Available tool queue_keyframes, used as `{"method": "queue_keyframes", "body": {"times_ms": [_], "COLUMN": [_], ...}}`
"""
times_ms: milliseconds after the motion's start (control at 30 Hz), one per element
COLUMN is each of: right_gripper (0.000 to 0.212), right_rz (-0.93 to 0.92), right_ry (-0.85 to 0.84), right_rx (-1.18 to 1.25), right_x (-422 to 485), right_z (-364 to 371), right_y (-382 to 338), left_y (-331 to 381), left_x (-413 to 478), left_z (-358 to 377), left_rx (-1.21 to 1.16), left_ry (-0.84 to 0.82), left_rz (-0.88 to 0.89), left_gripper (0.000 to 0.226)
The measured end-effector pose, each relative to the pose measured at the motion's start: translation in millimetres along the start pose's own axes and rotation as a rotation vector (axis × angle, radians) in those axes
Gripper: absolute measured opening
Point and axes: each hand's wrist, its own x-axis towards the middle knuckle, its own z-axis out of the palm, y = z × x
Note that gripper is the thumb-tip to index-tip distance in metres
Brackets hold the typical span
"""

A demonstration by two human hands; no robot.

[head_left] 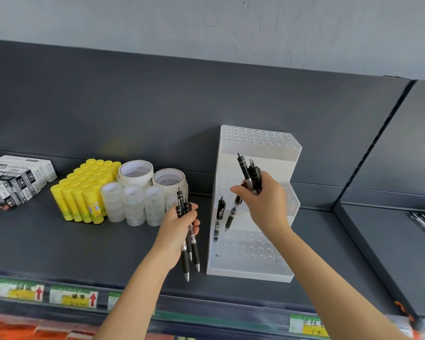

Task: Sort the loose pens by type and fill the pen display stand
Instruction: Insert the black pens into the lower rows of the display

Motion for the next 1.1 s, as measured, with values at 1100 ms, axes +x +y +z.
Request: {"method": "queue_keyframes", "body": {"times_ms": [1100], "right_gripper": [0.016], "right_rz": [0.176], "right_ry": [-0.254], "right_rx": [0.283], "right_x": [-18], "right_z": [-17], "right_y": [-4], "left_y": [19], "left_x": [-23], "left_z": [43], "left_rx": [0.259], "left_ry": [-0.160], "left_rz": [0.313], "left_gripper": [0.011]}}
